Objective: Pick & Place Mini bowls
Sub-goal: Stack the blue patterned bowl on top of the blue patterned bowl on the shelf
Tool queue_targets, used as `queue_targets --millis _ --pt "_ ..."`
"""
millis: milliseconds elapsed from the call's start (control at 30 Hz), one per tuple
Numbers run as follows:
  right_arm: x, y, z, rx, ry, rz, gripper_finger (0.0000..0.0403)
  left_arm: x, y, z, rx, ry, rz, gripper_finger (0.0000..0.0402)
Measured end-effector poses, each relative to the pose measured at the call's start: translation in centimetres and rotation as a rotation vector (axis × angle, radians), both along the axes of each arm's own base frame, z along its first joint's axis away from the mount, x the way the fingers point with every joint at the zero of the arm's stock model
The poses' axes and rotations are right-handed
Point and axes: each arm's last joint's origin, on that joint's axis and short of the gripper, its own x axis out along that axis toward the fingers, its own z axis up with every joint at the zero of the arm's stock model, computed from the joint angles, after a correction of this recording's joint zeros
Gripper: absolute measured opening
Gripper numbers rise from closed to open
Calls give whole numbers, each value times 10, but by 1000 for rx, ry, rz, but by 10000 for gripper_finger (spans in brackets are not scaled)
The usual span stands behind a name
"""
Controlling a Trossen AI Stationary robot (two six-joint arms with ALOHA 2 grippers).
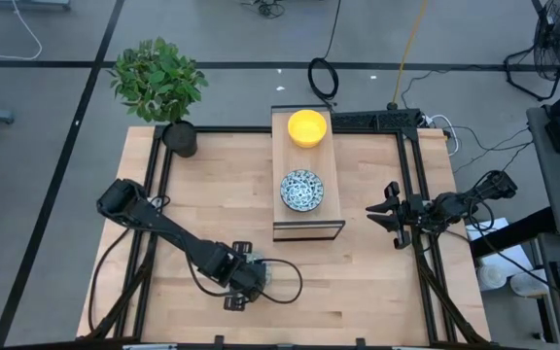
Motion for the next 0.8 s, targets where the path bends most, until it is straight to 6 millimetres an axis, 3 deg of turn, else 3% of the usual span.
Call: queue_targets --millis 800 --pt "0 0 0 0 0 0 75 2 0 1 14 -28 10 14"
